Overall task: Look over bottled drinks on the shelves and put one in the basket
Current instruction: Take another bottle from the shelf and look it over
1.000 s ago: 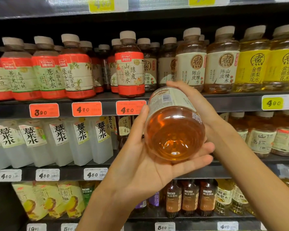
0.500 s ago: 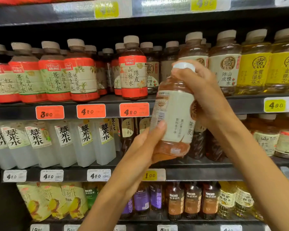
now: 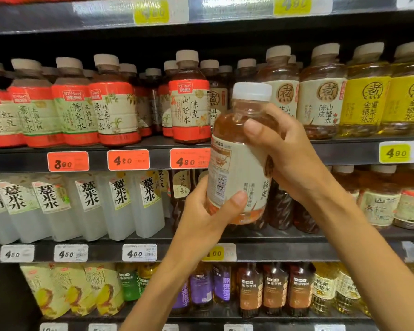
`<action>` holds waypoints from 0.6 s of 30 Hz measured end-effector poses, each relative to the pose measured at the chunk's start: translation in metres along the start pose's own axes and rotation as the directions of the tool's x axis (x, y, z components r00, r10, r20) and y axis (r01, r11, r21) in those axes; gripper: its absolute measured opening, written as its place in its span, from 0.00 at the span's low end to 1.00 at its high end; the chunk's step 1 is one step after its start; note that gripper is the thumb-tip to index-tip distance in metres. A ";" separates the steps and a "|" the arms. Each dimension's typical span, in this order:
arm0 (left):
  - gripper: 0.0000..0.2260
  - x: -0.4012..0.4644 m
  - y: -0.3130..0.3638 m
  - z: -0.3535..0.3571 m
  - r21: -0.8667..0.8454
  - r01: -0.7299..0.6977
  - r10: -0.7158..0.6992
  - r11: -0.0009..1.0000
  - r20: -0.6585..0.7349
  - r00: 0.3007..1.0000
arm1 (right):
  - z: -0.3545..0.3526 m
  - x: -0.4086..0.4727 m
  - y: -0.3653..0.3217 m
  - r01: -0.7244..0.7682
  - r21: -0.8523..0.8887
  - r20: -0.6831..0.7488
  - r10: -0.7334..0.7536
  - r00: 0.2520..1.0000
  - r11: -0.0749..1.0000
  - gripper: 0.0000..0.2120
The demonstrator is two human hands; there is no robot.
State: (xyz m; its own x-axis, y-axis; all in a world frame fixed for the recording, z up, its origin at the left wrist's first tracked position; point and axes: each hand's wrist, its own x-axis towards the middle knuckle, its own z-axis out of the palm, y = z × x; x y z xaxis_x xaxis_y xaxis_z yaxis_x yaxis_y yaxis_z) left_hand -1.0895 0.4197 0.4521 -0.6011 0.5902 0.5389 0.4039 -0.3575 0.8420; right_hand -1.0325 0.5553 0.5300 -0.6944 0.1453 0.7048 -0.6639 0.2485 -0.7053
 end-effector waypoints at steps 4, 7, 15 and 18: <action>0.33 0.001 -0.009 0.001 0.137 0.003 0.003 0.991 -0.041 0.999 | 0.004 -0.007 0.000 0.138 -0.117 -0.030 -0.142 0.989 0.983 0.24; 0.39 0.004 -0.013 0.006 0.270 -0.039 0.067 0.962 -0.095 0.993 | 0.008 -0.014 0.001 0.238 -0.205 0.048 -0.233 0.971 0.949 0.28; 0.32 0.012 -0.009 -0.004 0.301 -0.139 0.157 0.944 -0.035 0.987 | -0.004 -0.020 -0.013 0.231 -0.211 0.320 -0.156 0.934 0.950 0.35; 0.34 0.008 -0.001 -0.007 0.324 -0.131 0.132 0.937 0.018 0.991 | -0.010 -0.013 -0.019 0.170 -0.124 0.368 -0.114 0.923 0.978 0.33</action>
State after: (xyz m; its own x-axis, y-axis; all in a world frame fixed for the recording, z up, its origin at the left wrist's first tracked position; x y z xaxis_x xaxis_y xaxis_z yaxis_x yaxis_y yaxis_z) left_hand -1.0996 0.4198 0.4553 -0.5299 0.5505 0.6451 0.6804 -0.1780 0.7109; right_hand -1.0082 0.5579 0.5352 -0.6675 -0.2469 0.7025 -0.7326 0.3868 -0.5601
